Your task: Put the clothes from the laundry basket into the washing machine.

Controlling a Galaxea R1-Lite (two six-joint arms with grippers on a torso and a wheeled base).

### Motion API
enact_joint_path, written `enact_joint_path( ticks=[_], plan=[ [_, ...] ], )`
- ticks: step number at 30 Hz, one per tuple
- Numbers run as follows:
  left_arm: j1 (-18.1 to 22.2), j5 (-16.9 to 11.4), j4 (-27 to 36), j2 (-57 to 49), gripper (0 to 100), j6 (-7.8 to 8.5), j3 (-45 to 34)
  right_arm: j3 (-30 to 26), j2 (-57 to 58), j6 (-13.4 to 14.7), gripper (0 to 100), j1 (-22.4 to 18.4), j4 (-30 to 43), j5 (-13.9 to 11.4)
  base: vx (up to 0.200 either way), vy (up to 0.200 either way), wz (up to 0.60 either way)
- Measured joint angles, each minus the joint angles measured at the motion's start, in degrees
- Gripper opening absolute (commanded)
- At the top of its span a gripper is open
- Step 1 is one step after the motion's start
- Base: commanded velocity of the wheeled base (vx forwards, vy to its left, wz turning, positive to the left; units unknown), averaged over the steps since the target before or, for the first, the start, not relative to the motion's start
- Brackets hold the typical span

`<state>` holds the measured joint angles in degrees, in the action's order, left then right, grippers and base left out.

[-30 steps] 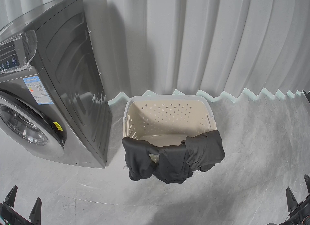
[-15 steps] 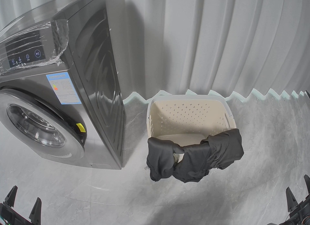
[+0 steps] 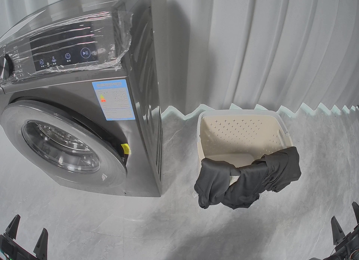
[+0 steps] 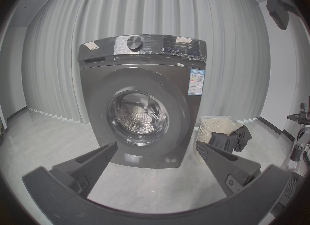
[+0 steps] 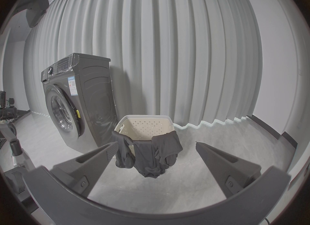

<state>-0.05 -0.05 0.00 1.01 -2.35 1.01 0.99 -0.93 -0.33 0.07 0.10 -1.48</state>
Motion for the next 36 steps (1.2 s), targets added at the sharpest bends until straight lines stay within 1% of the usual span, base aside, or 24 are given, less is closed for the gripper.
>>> enact_joint_path(
  ticks=[14,35,36],
  plan=[
    [0.0,0.0,0.0,0.0,100,0.01,0.0,0.0,0.0,0.0,100,0.0,0.0,0.0,0.000,0.200,0.00],
    [0.0,0.0,0.0,0.0,100,0.00,0.0,0.0,0.0,0.0,100,0.0,0.0,0.0,0.000,0.000,0.00],
    [0.0,0.0,0.0,0.0,100,0.00,0.0,0.0,0.0,0.0,100,0.0,0.0,0.0,0.000,0.200,0.00]
  ],
)
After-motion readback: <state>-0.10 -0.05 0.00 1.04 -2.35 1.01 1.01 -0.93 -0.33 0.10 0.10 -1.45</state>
